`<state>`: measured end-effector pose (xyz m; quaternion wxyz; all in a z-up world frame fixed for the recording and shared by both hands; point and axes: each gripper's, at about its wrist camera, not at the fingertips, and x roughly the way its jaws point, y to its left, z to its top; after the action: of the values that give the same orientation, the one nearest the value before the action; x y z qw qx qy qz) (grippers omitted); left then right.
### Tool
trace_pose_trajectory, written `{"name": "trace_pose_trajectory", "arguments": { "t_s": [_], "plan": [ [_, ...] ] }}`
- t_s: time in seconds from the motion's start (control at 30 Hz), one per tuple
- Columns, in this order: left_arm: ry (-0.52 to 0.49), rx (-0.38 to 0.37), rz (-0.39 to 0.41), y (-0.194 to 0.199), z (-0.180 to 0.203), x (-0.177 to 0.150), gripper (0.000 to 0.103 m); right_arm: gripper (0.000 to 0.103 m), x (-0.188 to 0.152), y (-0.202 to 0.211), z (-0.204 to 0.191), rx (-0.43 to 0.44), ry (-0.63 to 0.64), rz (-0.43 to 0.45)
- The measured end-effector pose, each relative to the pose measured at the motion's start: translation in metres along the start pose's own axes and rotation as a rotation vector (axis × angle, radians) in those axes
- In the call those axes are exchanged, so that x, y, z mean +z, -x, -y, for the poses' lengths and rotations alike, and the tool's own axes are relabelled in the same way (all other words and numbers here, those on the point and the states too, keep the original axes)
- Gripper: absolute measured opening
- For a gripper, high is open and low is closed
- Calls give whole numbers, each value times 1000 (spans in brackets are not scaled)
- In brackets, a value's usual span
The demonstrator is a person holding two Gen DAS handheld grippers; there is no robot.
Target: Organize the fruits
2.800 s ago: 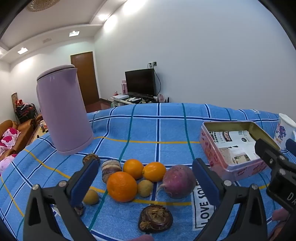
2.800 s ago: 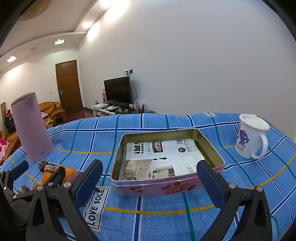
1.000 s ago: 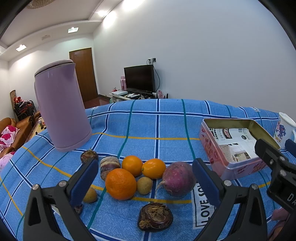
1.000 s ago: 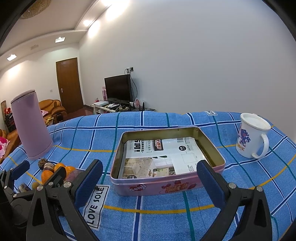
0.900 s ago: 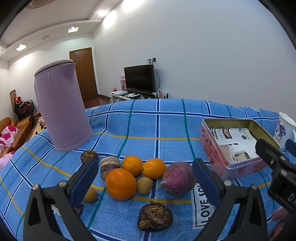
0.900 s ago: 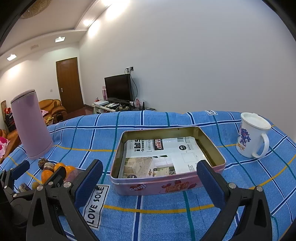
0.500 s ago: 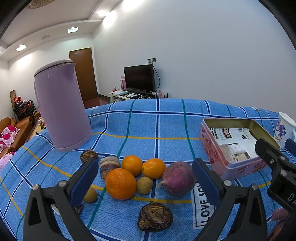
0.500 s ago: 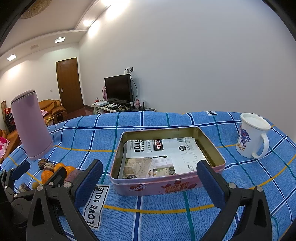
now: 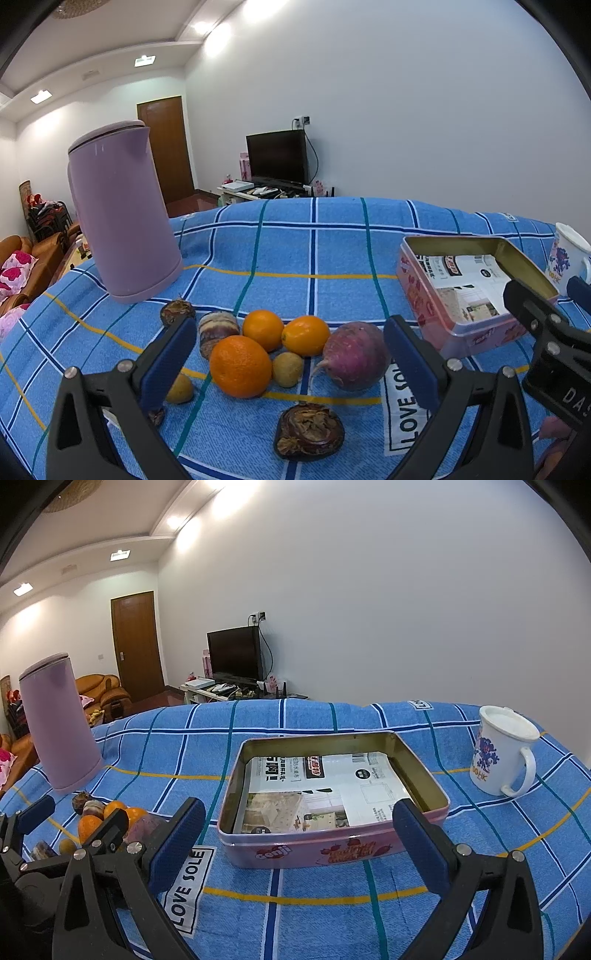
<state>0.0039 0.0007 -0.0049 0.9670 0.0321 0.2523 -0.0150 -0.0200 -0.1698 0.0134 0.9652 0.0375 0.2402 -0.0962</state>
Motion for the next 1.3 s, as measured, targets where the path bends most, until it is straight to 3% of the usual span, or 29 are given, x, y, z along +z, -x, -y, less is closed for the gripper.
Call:
{"name": "trace_pose_trajectory", "arguments": {
  "t_s": [0.37, 0.63, 0.87, 0.93, 1.0, 1.07, 1.17, 1.3],
  "plan": [
    [7, 17, -9, 6, -14, -1, 103, 102, -1, -1, -4, 21, 14, -4],
    [46, 76, -40, 30, -63, -11, 103, 102, -3, -2, -10, 111, 23, -27],
    [50, 160, -124, 44, -127, -34, 103, 101, -12, -8, -30, 317, 55, -123],
    [41, 167, -161, 42, -138, -41, 103, 95, -16, -11, -42, 388, 76, -160],
    [45, 150, -183, 40, -149, -47, 103, 81, -21, -12, -60, 463, 118, -199],
    [59, 123, -214, 35, -152, -49, 102, 78, -28, -10, -81, 532, 169, -238],
    [52, 71, -250, 28, -150, -48, 101, 78, -37, -7, -114, 553, 290, -268],
    [35, 70, -258, 18, -141, -41, 101, 78, -46, -18, -143, 530, 361, -329]
  ]
}}
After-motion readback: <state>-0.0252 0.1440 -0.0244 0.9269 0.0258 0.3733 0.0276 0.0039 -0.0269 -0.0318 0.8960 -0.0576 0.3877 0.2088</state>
